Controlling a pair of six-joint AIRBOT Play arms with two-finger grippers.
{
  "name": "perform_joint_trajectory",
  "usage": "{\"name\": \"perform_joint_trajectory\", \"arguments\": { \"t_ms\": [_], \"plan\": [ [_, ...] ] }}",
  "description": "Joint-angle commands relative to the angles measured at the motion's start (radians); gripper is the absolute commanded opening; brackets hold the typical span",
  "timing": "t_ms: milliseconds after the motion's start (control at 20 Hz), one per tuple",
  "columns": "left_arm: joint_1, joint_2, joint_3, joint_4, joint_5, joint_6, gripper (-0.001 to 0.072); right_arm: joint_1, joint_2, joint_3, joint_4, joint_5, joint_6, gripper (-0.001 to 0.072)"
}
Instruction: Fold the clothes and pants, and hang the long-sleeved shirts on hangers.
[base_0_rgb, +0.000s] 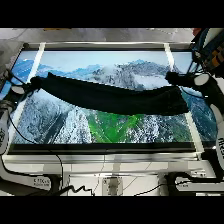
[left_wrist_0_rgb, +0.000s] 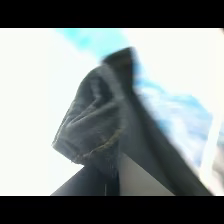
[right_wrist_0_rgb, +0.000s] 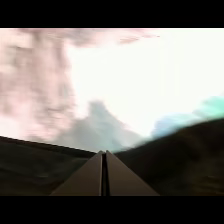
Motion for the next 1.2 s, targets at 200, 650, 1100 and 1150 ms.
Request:
{"name": "perform_joint_trajectory", "arguments": {
  "t_ms": [200, 650, 1100, 1150],
  "plan": [
    [-0.044, 0.308, 0.057, 0.038, -0.304, 0.253, 0.0018, 0.314, -0.141, 0.188, 0.124, -0.055, 0.116, 0.0018],
    [-0.083, 0.451, 0.056, -0.045, -0.518, 0.249, 0.0018, 0.724, -0.528, 0.546, 0.393, 0.124, 0.159, 0.0017],
    [-0.119, 0.446, 0.056, -0.045, -0.533, 0.248, 0.0018, 0.881, -0.634, 0.613, 0.462, 0.161, 0.156, 0.0019],
    [-0.132, 0.442, 0.056, -0.045, -0.533, 0.248, 0.0018, 0.848, -0.627, 0.613, 0.431, 0.182, 0.156, 0.0020]
  ]
}}
